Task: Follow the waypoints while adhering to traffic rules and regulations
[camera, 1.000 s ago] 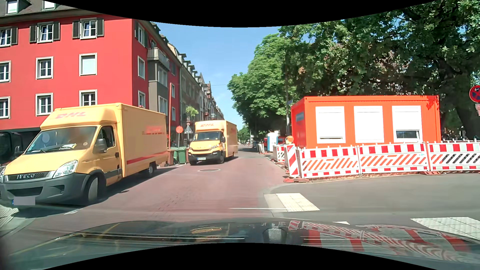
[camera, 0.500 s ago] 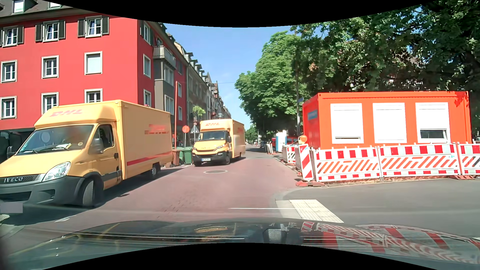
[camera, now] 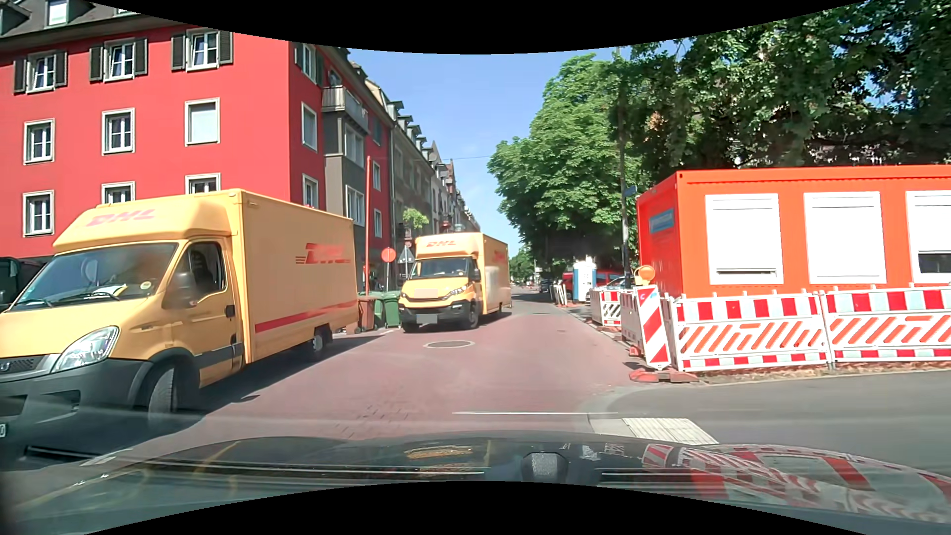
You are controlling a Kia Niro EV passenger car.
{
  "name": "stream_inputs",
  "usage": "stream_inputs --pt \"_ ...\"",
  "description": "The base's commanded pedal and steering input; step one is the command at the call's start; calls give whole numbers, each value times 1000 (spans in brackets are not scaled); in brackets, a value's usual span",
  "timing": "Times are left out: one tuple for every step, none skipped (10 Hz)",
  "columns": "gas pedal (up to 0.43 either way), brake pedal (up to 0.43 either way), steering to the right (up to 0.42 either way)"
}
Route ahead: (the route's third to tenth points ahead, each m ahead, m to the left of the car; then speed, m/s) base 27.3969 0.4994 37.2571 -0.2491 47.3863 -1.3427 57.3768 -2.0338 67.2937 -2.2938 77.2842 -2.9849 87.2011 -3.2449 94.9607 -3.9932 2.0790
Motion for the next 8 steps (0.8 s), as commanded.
stream_inputs --pt "220 0 -225" --pt "248 0 -179" --pt "240 0 -136" --pt "87 0 -108" --pt "0 0 -79" --pt "0 0 -53" --pt "0 49 -26" --pt "0 116 -6"
